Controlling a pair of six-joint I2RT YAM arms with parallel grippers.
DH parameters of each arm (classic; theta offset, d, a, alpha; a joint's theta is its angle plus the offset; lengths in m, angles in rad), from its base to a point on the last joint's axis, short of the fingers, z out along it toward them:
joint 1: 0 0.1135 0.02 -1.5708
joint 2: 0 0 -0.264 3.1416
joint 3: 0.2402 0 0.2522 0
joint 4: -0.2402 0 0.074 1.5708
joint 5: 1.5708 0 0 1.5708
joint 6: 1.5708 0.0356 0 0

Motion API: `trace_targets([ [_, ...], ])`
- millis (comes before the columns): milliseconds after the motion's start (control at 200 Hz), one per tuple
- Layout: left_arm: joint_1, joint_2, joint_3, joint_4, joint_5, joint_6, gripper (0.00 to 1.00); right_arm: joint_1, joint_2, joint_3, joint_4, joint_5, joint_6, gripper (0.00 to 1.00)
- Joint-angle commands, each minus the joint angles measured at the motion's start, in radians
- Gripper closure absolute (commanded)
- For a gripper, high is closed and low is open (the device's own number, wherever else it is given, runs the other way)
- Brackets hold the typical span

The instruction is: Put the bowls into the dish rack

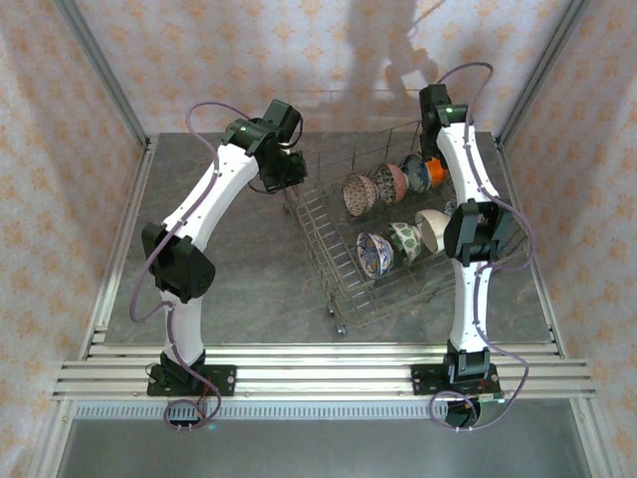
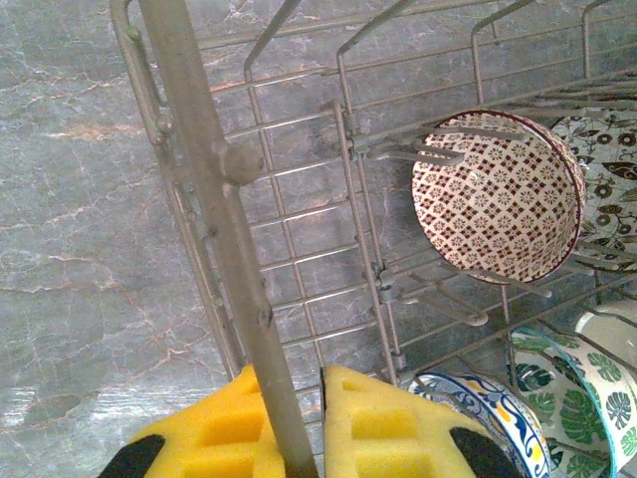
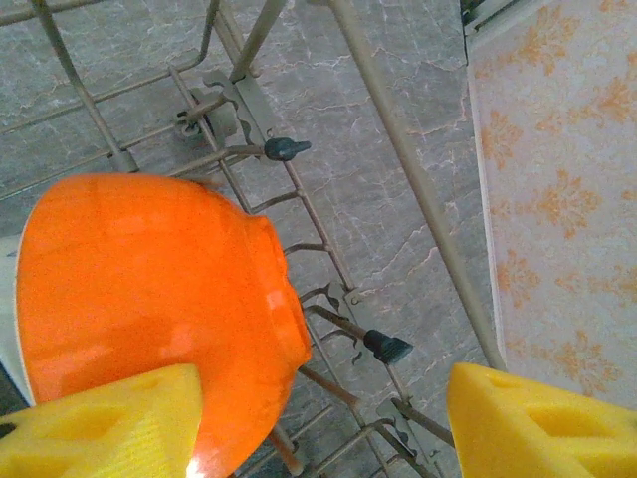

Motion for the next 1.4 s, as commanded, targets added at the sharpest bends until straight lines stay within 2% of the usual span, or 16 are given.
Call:
trace_targets([
  [0,0.037,0.079,-0.006,-0.023,-0.041,0.081,1.0,-0.026,0.034,0.025,-0.038,0.034,0.052,0.34],
  [210,0.048,0.1,0.041,-0.038,-0.043,0.081,1.0,-0.045,0.037,0.025,-0.077,0.035,0.063,0.36],
  [410,0.088,0.13,0.116,-0.088,-0.086,0.143,1.0,-0.035,-0.119,0.032,-0.042,-0.075,0.076,0.34],
  [626,0.165,0.204,0.255,-0.156,-0.107,0.239,1.0,-0.041,-0.197,0.046,-0.073,-0.022,0.077,0.33],
  [711,0.195,0.237,0.331,-0.186,-0.09,0.294,1.0,-0.048,-0.233,0.012,-0.074,0.01,0.093,0.33],
  [1056,0.365,0.22,0.328,-0.152,-0.035,0.41,1.0,-0.071,-0.367,-0.093,-0.062,0.092,0.135,0.33],
  [1171,0.405,0.211,0.312,-0.135,0.0,0.44,1.0,-0.11,-0.397,-0.149,-0.059,0.052,0.192,0.33],
  [1336,0.426,0.197,0.32,-0.129,-0.009,0.468,1.0,-0.148,-0.481,-0.364,0.054,0.05,0.217,0.32],
  [1361,0.426,0.191,0.32,-0.124,-0.008,0.466,0.94,-0.154,-0.495,-0.395,0.073,0.045,0.22,0.31],
  [1396,0.426,0.183,0.32,-0.117,0.0,0.465,0.78,-0.161,-0.513,-0.447,0.104,0.042,0.224,0.3],
])
